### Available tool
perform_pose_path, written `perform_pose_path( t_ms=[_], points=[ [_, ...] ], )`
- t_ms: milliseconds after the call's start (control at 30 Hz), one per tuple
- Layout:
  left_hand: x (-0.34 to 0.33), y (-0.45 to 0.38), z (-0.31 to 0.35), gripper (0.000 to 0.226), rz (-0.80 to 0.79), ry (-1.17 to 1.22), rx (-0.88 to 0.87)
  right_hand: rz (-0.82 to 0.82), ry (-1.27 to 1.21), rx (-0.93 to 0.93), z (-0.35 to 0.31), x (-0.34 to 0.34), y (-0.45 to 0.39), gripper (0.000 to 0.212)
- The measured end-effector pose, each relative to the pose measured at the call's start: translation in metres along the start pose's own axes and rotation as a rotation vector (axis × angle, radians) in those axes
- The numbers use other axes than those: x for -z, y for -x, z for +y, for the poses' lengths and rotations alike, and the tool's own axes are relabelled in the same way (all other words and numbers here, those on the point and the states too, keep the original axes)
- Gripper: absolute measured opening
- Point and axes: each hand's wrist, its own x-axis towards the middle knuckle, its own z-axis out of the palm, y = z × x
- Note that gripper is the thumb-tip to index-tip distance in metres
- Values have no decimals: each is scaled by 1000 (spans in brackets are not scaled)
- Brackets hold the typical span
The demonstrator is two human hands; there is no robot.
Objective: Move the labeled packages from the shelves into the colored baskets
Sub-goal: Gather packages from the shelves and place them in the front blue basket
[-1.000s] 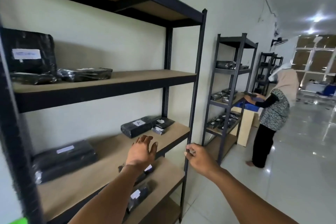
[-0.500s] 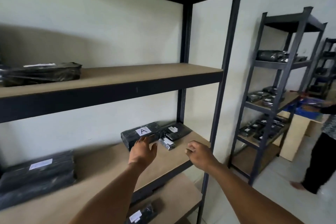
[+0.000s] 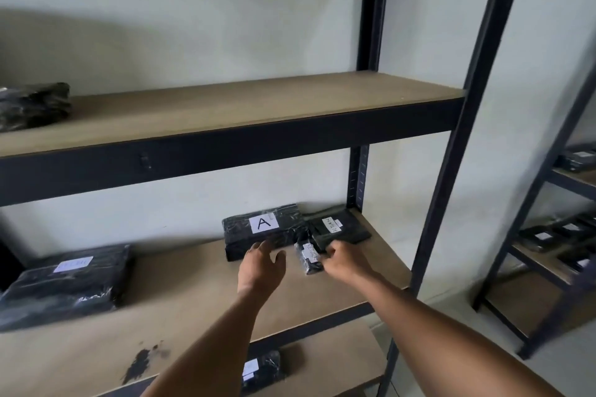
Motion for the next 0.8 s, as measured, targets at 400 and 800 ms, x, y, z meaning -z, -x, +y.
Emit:
perform_pose_path(
  t_ms=[400, 800],
  points=[
    [19, -48, -55, 56, 236, 98, 532, 122, 110, 47, -54, -42, -63, 53],
    [36, -37, -76, 24, 149, 596, 475, 168, -297, -73, -57, -62, -68, 34]
  ],
)
